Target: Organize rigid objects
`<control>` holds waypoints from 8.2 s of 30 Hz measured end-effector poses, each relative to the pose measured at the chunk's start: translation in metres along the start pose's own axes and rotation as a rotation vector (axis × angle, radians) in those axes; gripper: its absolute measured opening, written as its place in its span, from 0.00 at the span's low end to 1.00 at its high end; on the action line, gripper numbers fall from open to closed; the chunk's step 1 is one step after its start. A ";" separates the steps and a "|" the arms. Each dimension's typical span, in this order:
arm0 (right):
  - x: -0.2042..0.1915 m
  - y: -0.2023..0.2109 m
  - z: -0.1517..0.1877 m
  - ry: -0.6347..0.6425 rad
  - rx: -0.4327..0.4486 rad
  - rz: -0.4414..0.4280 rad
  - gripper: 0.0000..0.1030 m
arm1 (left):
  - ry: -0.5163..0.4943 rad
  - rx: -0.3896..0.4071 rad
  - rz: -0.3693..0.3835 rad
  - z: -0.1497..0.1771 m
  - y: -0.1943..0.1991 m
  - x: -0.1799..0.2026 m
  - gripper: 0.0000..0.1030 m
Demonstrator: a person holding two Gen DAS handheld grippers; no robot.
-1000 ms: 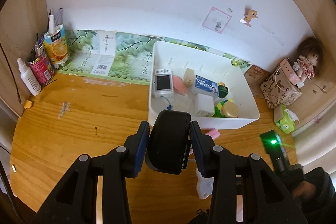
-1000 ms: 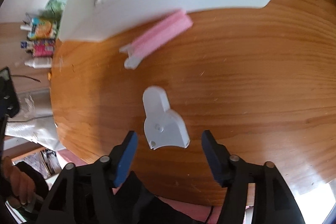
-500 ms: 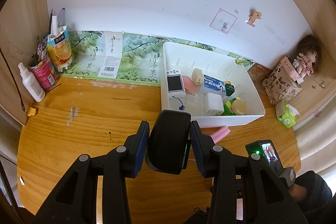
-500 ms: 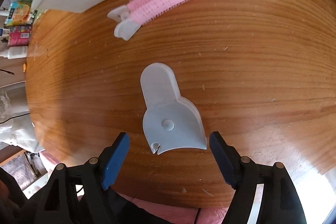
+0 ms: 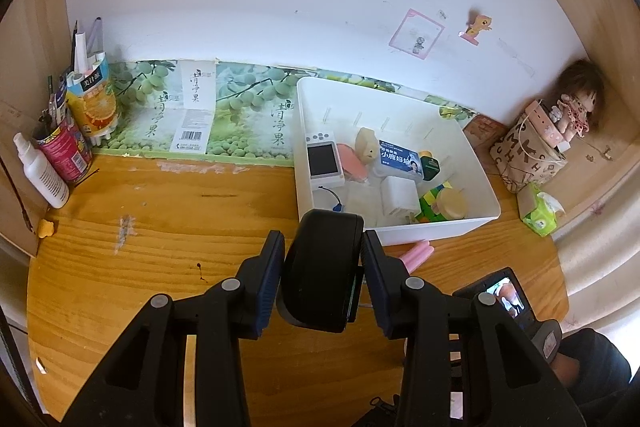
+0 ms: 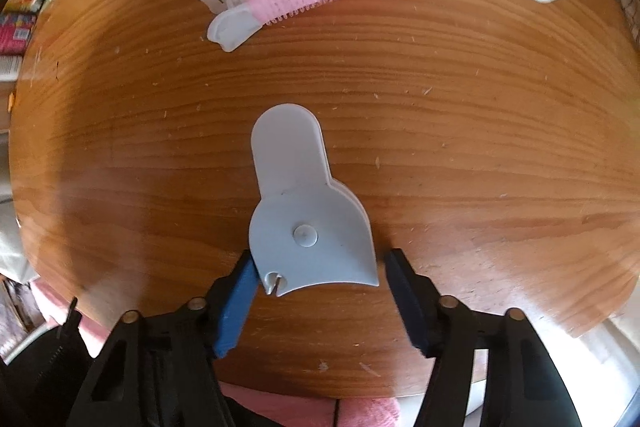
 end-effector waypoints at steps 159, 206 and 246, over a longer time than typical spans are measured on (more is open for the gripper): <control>0.009 0.048 -0.115 -0.486 0.487 -0.111 0.47 | -0.106 -0.105 -0.018 0.040 -0.032 0.007 0.80; 0.144 0.215 -0.041 -0.479 0.934 0.055 0.24 | -0.098 -0.120 0.097 0.079 -0.014 0.046 0.80; 0.113 0.112 -0.044 -0.114 0.601 -0.131 0.78 | 0.248 -0.171 -0.144 0.141 -0.027 0.048 0.80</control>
Point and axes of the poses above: each gripper's, at about its wrist camera, not at the fingertips, and y roughly against the way its jaws point, x to its right, z to its underside, the point moved 10 cm from there along -y, roughly the way its jaws point, and after that the axes turned 4 degrees about y, right-handed, at the moved point
